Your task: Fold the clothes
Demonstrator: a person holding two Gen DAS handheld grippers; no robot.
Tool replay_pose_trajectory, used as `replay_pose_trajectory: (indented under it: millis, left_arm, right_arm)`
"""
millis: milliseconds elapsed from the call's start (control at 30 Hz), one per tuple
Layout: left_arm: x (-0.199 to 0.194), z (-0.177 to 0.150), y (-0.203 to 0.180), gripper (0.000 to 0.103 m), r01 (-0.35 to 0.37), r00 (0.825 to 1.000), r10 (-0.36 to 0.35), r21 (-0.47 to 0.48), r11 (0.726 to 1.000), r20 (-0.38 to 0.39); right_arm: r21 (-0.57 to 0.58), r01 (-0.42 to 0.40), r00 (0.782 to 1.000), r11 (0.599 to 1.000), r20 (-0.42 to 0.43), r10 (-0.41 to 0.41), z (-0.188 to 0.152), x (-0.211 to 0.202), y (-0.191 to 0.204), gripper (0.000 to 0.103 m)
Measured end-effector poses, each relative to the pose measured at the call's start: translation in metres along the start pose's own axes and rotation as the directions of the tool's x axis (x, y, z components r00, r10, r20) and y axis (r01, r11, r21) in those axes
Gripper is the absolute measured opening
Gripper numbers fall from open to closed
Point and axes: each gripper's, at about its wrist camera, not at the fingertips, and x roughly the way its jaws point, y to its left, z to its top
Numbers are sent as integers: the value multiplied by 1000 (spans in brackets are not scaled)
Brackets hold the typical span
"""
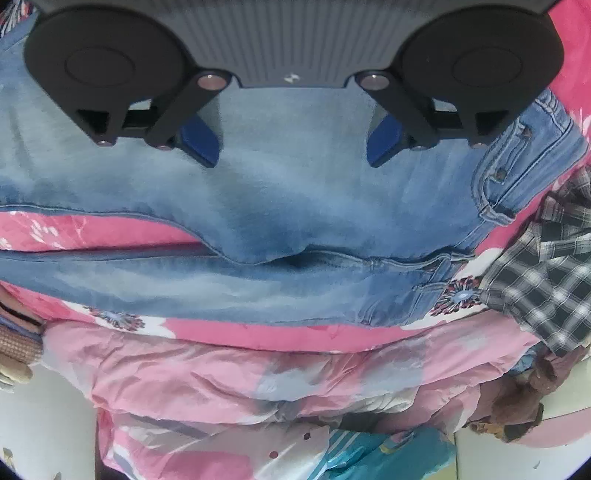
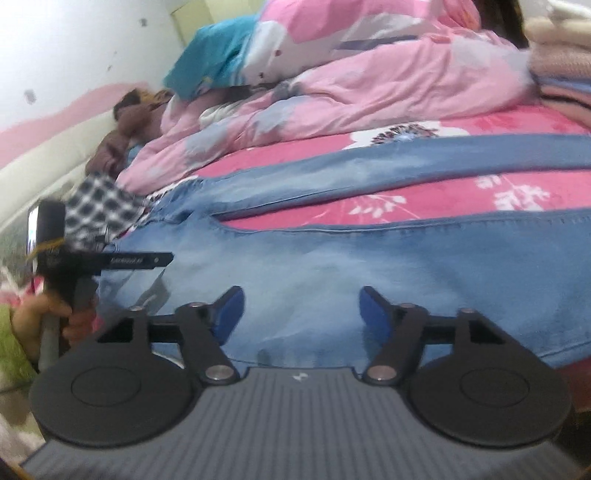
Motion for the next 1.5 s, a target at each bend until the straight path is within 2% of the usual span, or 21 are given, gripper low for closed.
replay_pose_trajectory:
  millis: [33,167,267,333,400,467,567,667,1000,1500]
  left_arm:
    - [1,0,-1,93,-9,1000,9,-4,1000,-9]
    - [5,0,-2,98,-37,999,36,-13,999,-40]
    - [7,0,-3,100,-52,997,51,-17,999,-51]
    - [8,-1,-4,102,-60,997,59,-21,998,-56]
    - [9,-1,-3,103,-65,996,63,-27,998,-59]
    - [9,-2,-3,103,-66,996,65,-28,997,-58]
    - [10,-3,-4,103,-71,996,69,-19,997,-54]
    - [10,-3,-4,103,-70,996,69,-16,997,-53]
    - [10,-3,-5,103,-70,996,68,-22,997,-55]
    - [10,-4,-4,103,-70,996,69,-27,997,-59]
  right_arm:
    - [-14,-4,1000,1000,-4,4,0,1,4,82]
    - [-19,-5,1000,1000,-21,5,-1,6,9,85]
    - [-3,39,998,999,-43,-39,1,14,10,86]
    - [-7,93,995,996,-41,-93,3,20,10,96]
    - [-24,153,988,988,-33,-154,4,26,11,101]
    - [-47,198,979,979,-42,-200,2,36,10,102]
    - [-91,279,951,956,-113,-289,-4,56,14,102]
    - [-158,321,936,934,-95,-338,-12,63,23,102]
    - [-139,324,938,936,-86,-337,-14,62,21,102]
    - [-123,344,921,931,-147,-360,-6,69,23,102]
